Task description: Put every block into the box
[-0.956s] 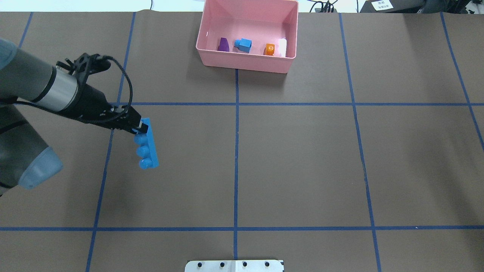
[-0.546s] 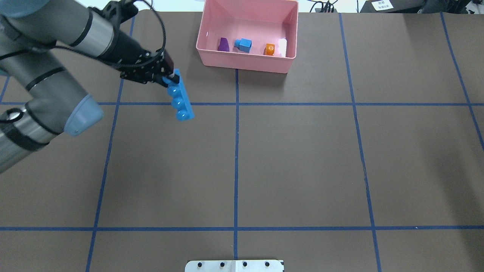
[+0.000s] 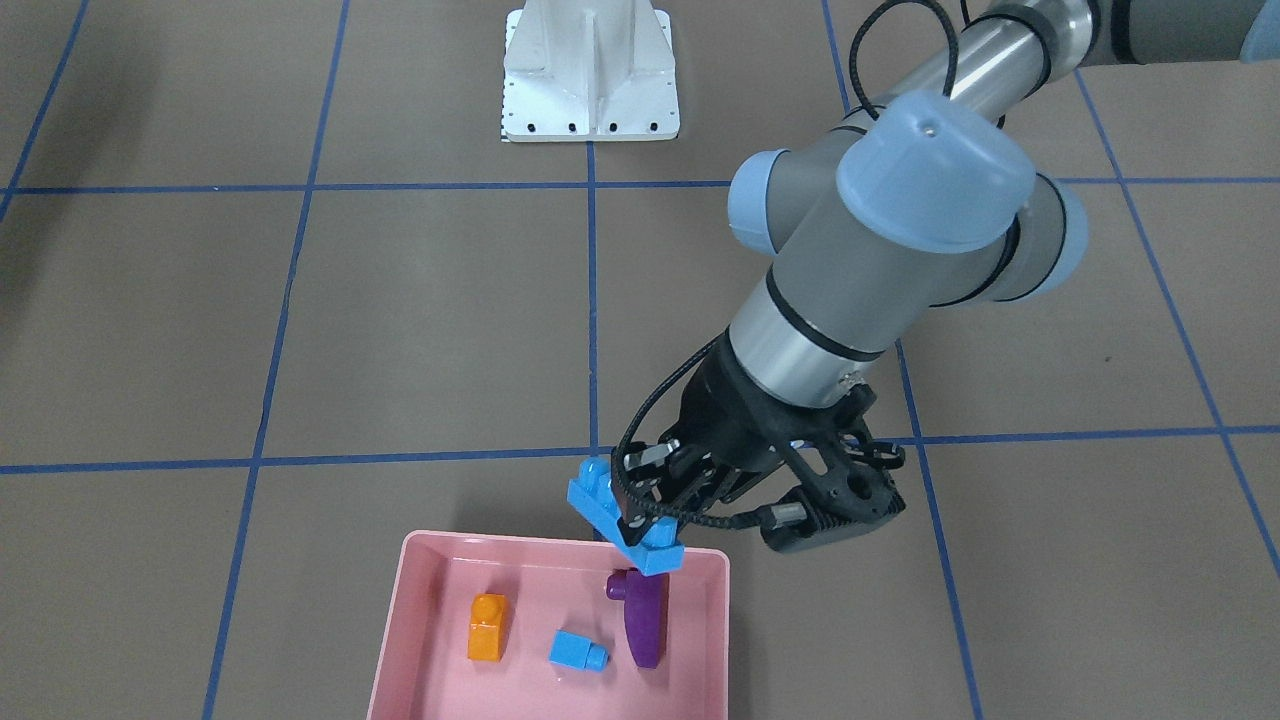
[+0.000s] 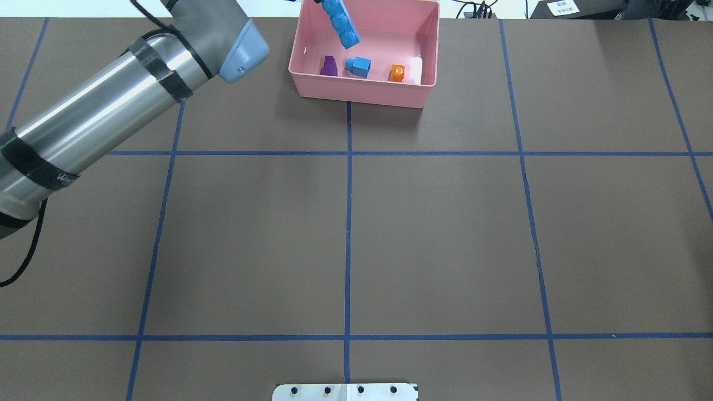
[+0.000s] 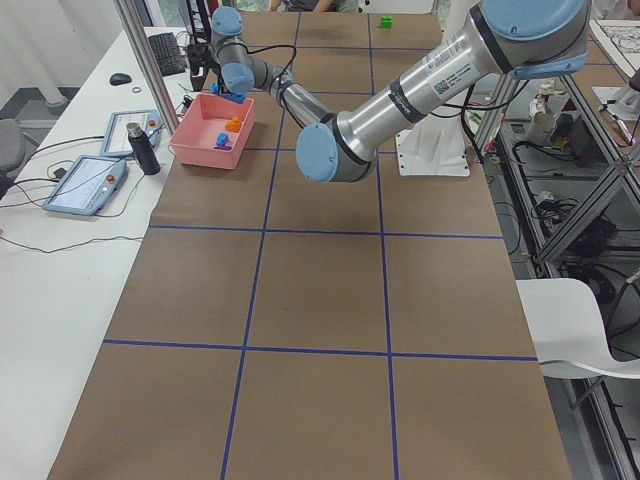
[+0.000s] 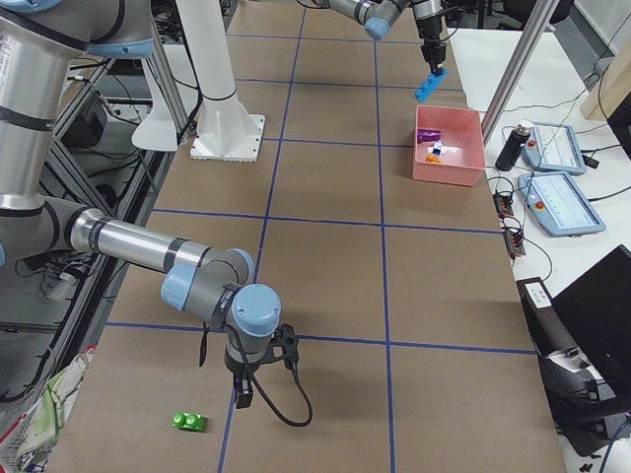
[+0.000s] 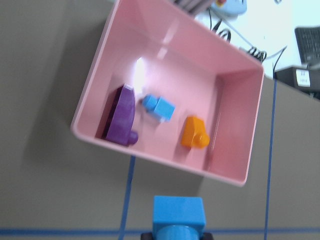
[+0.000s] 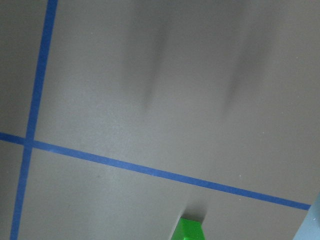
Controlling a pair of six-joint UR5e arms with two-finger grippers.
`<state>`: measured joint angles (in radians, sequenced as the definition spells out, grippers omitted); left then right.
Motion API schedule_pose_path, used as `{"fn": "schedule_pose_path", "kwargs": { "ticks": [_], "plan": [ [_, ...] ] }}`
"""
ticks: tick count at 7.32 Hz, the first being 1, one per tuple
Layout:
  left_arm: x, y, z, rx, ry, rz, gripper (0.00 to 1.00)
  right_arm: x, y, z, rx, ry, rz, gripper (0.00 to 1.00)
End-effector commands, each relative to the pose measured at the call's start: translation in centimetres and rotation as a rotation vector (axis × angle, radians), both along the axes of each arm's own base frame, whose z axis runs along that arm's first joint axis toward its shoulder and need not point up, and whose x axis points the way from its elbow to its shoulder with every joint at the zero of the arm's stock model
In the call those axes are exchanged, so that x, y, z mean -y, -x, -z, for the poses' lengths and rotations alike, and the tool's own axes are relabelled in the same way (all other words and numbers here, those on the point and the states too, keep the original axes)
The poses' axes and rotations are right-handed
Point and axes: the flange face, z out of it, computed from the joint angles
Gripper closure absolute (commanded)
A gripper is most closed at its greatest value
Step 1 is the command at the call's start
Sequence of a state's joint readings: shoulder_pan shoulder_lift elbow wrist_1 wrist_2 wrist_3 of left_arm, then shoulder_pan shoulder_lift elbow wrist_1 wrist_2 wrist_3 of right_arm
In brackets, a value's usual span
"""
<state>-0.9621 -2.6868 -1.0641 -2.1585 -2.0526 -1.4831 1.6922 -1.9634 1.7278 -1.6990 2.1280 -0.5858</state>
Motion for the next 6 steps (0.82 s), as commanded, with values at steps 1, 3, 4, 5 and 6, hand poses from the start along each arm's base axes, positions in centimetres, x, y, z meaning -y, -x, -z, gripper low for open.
{"fn": "schedule_pose_path", "kwargs": {
  "ticks": [1, 3, 4, 5, 6],
  "plan": [
    [3.4, -3.3, 0.7, 0.038, 0.03, 0.251, 1.0, -1.3, 0.0, -2.8, 0.004, 0.034, -0.003, 0.0],
    [4.4, -5.8, -2.6, 0.089, 0.013, 0.356, 1.0, -3.7, 0.4, -4.7, 0.014, 0.076, -0.001, 0.0],
    [5.0, -5.3, -3.5, 0.114, 0.008, 0.411, 1.0, -4.5, 0.5, -5.6, 0.015, 0.092, 0.001, 0.0],
    [5.6, -4.6, -3.8, 0.128, 0.001, 0.421, 0.01, -5.5, 0.6, -7.0, 0.02, 0.127, 0.001, 0.0],
    [5.6, -4.6, -3.7, 0.128, -0.001, 0.422, 0.0, -6.2, 0.7, -8.0, 0.021, 0.15, 0.002, 0.0]
  ]
}}
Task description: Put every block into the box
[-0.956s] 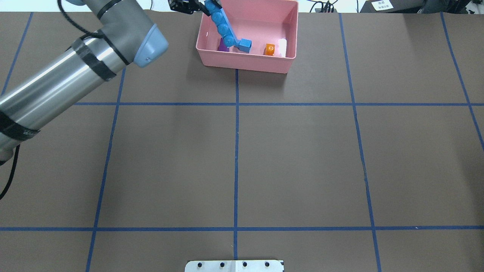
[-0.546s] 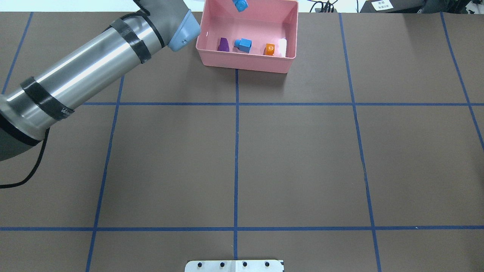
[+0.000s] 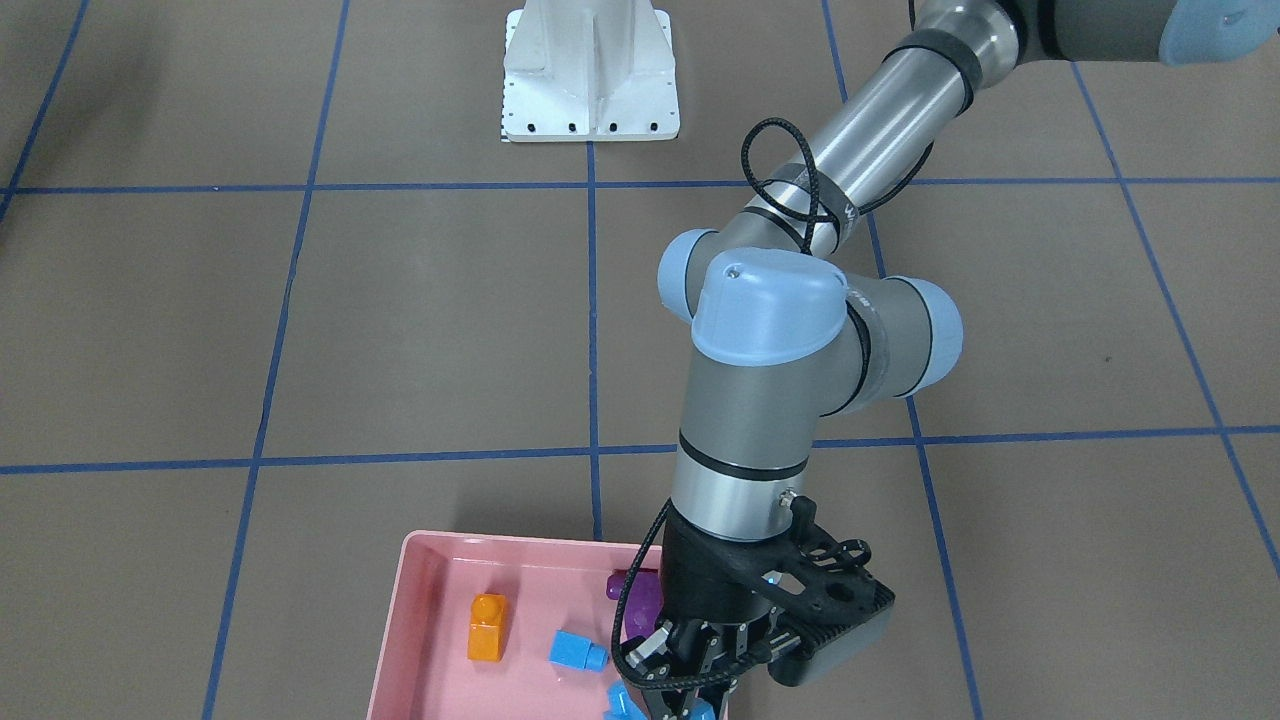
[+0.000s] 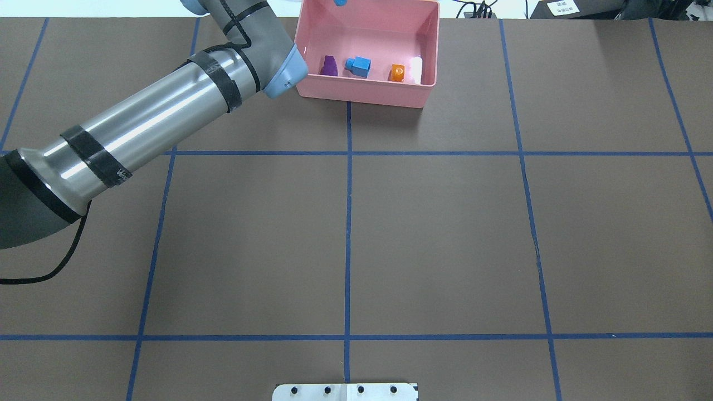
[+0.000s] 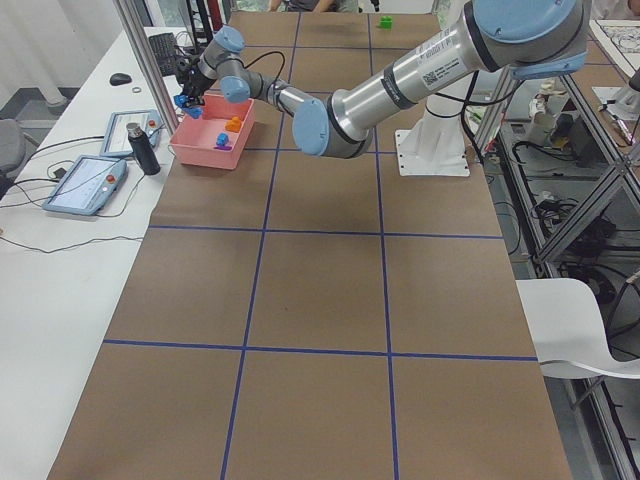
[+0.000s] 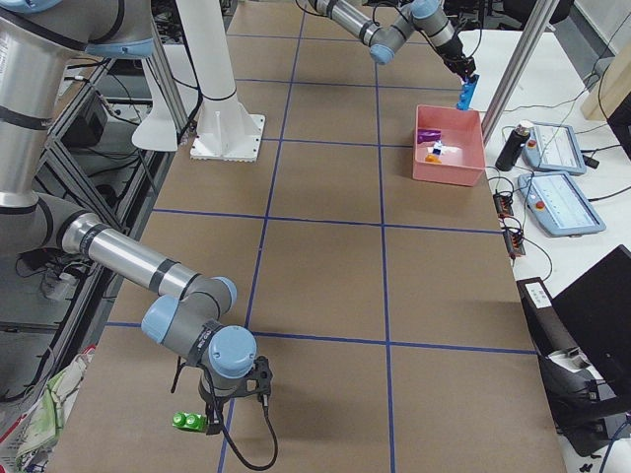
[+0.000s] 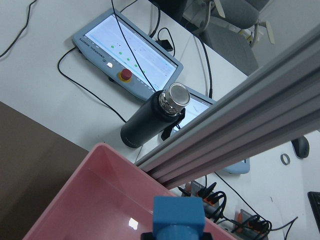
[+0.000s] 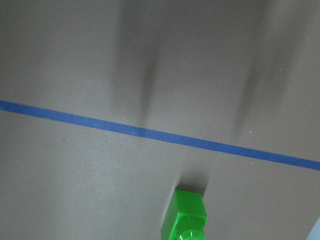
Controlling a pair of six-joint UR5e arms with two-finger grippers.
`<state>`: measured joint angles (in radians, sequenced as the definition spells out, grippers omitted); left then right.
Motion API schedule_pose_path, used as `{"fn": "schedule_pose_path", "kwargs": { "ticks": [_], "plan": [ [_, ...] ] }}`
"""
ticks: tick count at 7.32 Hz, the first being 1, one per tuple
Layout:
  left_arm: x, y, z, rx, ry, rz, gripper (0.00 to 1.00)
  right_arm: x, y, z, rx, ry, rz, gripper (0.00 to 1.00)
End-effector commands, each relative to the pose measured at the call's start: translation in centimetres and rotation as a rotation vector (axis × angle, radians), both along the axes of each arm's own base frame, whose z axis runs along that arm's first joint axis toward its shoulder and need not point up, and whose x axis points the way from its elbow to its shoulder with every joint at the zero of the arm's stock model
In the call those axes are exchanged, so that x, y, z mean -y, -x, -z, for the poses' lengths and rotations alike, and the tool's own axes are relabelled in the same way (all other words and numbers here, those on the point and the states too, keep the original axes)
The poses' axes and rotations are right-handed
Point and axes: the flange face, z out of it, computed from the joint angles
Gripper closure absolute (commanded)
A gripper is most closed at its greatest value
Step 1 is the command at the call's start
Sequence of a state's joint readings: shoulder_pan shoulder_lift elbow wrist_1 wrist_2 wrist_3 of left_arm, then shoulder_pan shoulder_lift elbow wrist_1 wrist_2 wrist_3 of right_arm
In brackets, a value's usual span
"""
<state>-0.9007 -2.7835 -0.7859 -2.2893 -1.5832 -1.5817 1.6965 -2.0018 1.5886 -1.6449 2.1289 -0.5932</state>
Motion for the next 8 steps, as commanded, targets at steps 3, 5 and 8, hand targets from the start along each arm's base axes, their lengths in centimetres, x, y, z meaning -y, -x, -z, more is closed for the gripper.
{"fn": "schedule_pose_path", "kwargs": {
  "ticks": [3, 5, 8],
  "plan": [
    [0.2, 0.5, -0.1, 0.009, -0.009, 0.014, 0.0, -3.0, 0.4, -4.1, 0.013, 0.097, 0.003, 0.0],
    [-0.1, 0.0, 0.1, 0.008, -0.012, 0.006, 0.0, -4.2, 0.6, -7.1, 0.016, 0.066, -0.008, 0.0],
    [-0.9, 0.2, 0.2, -0.004, -0.028, 0.003, 0.0, -4.6, 1.1, -8.2, 0.055, 0.039, -0.033, 0.0]
  ]
}}
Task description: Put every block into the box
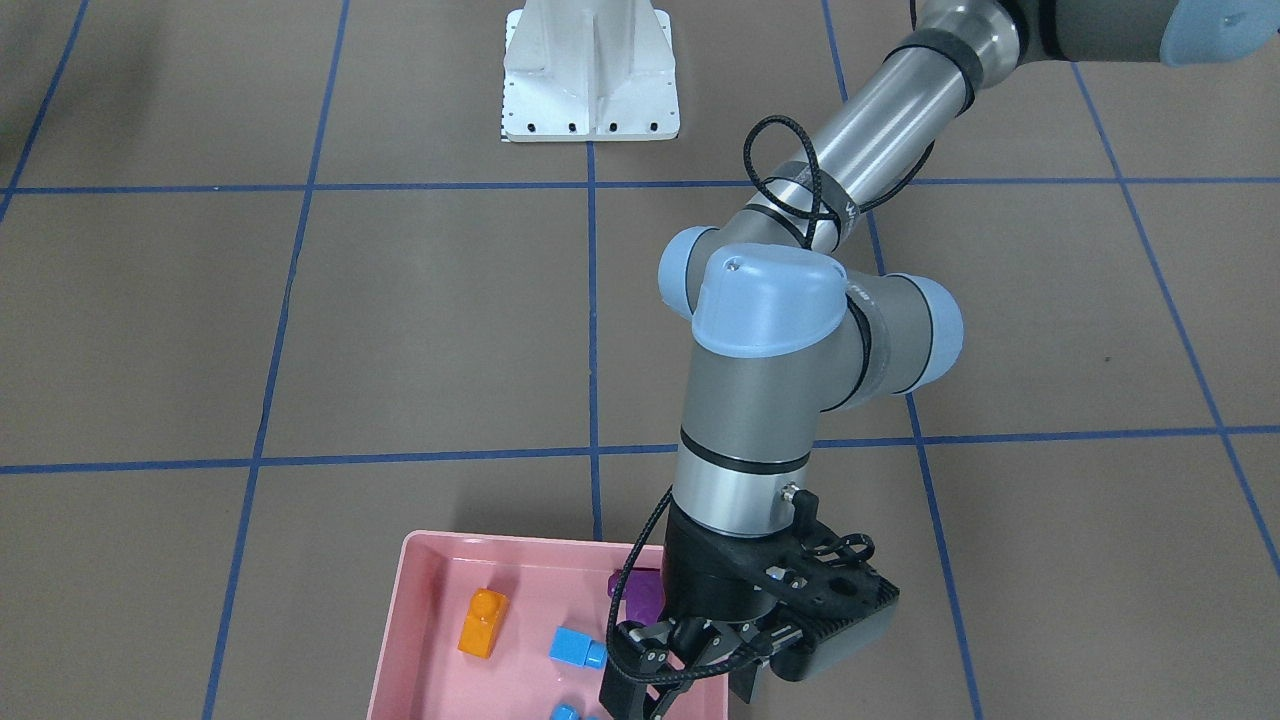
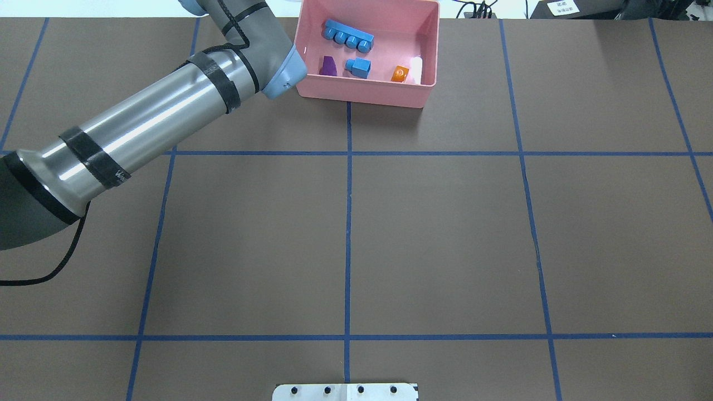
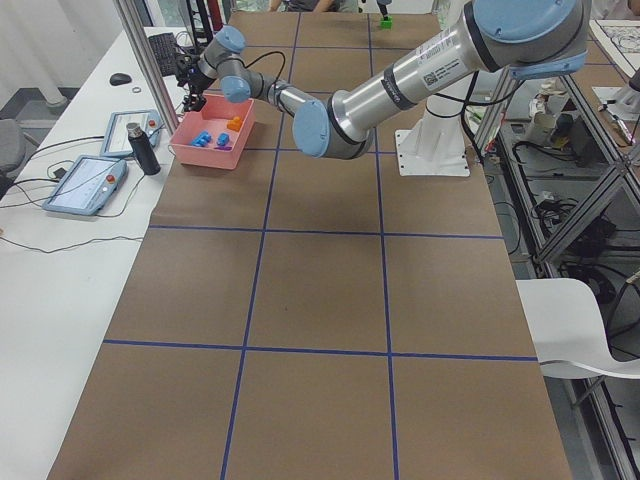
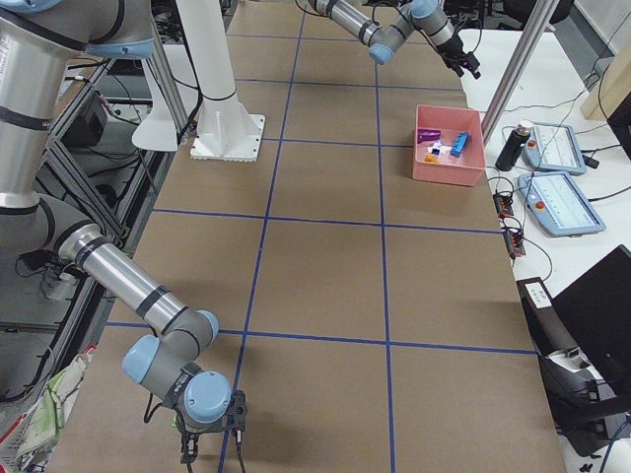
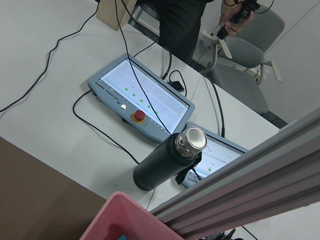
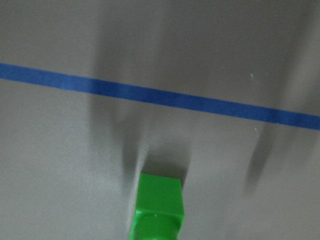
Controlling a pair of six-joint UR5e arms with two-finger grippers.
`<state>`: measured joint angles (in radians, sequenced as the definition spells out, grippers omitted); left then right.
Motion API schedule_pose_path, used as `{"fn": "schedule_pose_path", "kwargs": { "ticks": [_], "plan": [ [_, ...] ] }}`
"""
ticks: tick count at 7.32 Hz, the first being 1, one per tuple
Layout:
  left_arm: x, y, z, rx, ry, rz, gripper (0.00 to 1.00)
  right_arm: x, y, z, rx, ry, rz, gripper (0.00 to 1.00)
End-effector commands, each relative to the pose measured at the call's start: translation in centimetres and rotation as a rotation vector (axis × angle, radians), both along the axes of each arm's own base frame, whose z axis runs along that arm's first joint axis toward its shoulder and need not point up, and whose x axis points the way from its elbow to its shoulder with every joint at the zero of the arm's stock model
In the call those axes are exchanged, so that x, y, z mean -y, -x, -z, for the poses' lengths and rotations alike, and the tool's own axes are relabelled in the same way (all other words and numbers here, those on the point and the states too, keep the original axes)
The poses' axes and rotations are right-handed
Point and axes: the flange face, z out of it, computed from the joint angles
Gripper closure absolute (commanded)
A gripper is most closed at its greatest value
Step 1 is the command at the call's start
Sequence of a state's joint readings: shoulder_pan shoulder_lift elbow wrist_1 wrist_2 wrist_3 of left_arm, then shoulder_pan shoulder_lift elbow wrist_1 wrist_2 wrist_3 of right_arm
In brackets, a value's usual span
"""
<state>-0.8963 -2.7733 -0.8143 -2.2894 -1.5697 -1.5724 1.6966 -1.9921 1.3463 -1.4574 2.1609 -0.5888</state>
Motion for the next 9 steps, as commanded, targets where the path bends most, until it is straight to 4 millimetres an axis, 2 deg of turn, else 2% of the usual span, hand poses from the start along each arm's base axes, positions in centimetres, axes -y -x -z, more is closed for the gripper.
{"fn": "schedule_pose_path", "kwargs": {
  "ticks": [1, 4, 5, 6, 7, 8, 9],
  "plan": [
    [-0.7, -0.2, -0.6, -0.002, -0.006, -0.007, 0.0, 0.2, 0.7, 0.2, 0.07, -0.009, -0.047, 0.0],
    [-0.9, -0.5, -0.6, -0.004, -0.006, -0.013, 0.0, 0.3, 1.0, 0.2, 0.103, 0.008, -0.085, 0.01],
    [-1.5, -1.2, -0.4, -0.005, -0.011, -0.023, 0.0, -0.1, 1.1, -0.1, 0.104, 0.018, -0.085, 0.18],
    [-2.2, -1.4, 0.6, -0.018, -0.026, -0.029, 0.0, -0.6, 1.1, -0.3, 0.106, 0.023, -0.087, 0.52],
    [-2.6, -1.6, 1.1, -0.023, -0.032, -0.033, 0.0, -1.0, 1.1, -0.6, 0.101, 0.031, -0.082, 0.71],
    [-2.7, -1.6, 1.2, -0.026, -0.034, -0.034, 0.0, -1.1, 1.1, -0.6, 0.099, 0.03, -0.083, 0.83],
    [-3.2, -2.1, 1.5, -0.029, -0.039, -0.041, 0.0, -0.6, 1.0, -0.2, 0.096, 0.017, -0.081, 1.0]
  ]
}}
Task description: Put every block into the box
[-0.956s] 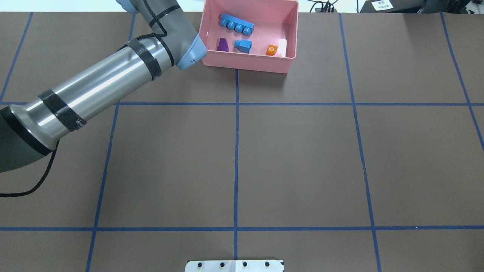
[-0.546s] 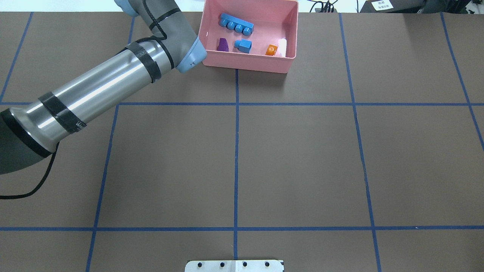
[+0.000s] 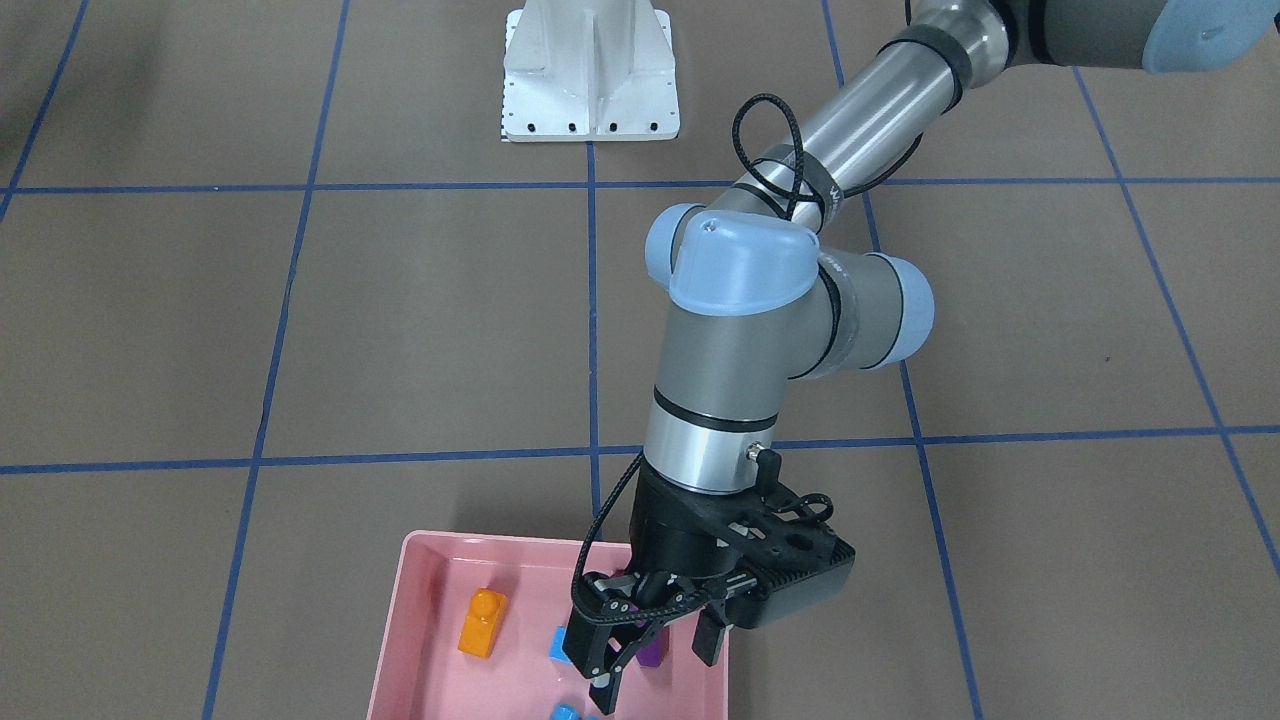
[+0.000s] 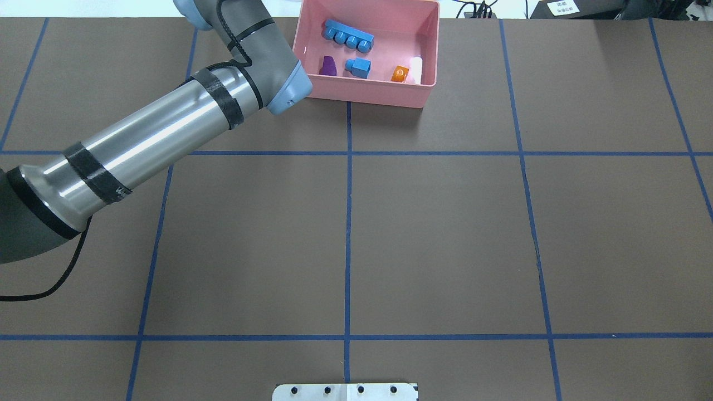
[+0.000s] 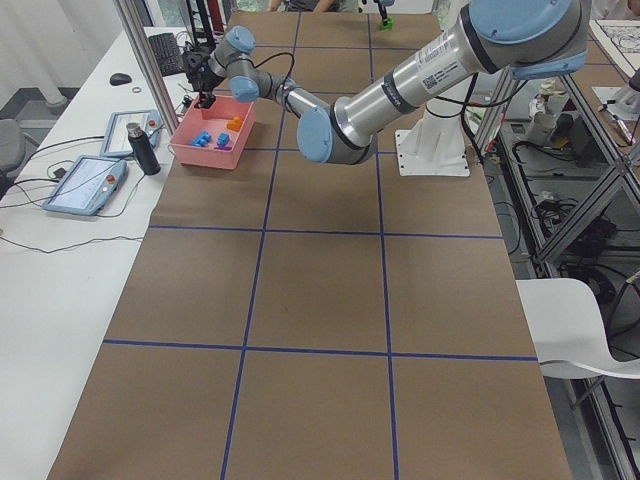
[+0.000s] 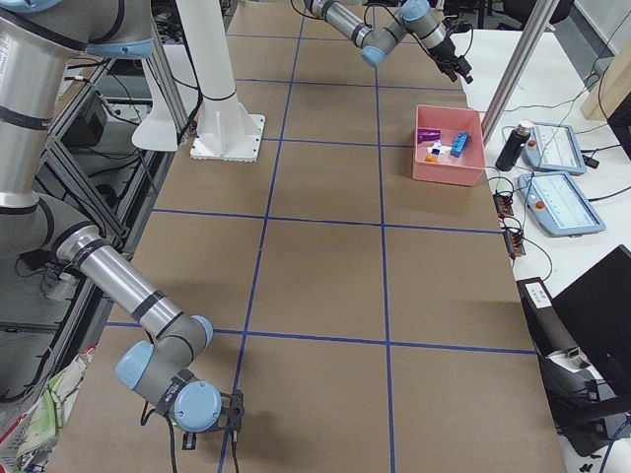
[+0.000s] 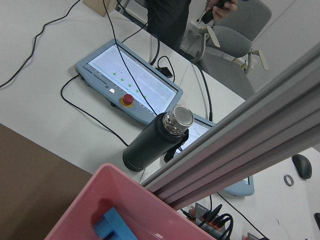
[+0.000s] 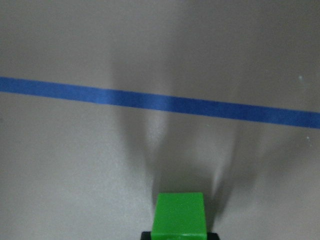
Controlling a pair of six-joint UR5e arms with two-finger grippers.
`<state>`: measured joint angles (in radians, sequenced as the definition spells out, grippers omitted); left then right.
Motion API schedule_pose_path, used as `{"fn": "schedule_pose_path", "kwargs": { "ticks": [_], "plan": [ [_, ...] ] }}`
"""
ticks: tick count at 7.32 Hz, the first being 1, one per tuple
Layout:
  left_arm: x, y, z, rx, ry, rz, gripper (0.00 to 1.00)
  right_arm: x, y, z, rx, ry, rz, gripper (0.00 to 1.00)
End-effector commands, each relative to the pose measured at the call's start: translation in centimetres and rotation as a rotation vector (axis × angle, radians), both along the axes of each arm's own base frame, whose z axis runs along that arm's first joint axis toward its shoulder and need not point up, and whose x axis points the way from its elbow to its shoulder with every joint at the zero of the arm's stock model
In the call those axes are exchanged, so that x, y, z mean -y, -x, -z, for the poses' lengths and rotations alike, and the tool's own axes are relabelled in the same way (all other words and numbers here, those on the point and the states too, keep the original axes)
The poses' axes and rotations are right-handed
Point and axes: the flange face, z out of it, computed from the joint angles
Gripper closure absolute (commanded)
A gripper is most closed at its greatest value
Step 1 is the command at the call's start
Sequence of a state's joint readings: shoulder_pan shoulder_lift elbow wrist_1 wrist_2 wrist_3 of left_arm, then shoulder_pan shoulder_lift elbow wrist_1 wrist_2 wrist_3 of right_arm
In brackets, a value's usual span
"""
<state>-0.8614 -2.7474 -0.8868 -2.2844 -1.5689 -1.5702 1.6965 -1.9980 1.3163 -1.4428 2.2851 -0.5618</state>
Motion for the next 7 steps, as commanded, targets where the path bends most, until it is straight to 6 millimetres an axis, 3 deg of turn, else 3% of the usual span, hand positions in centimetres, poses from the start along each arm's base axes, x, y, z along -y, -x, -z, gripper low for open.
{"fn": "schedule_pose_path", "kwargs": {
  "ticks": [1, 3, 4, 5, 7],
  "plan": [
    [-0.9, -0.4, 1.1, -0.014, -0.016, -0.009, 0.0, 1.6, -0.3, 2.0, -0.015, -0.047, 0.003, 1.0],
    [-1.1, -0.2, 1.4, -0.018, -0.02, -0.01, 0.0, 3.4, -1.4, 4.7, -0.052, -0.117, -0.005, 1.0],
    [-1.5, 0.0, 0.3, -0.018, -0.02, -0.012, 0.0, 4.8, -2.7, 7.0, -0.119, -0.172, -0.002, 1.0],
    [-2.6, 0.7, -2.6, -0.017, -0.017, -0.015, 0.0, 6.4, -5.6, 10.6, -0.235, -0.214, -0.023, 1.0],
    [-4.1, 2.9, -6.1, -0.006, -0.005, -0.011, 0.0, 13.9, -8.6, 19.9, -0.335, -0.306, -0.037, 1.0]
  ]
}}
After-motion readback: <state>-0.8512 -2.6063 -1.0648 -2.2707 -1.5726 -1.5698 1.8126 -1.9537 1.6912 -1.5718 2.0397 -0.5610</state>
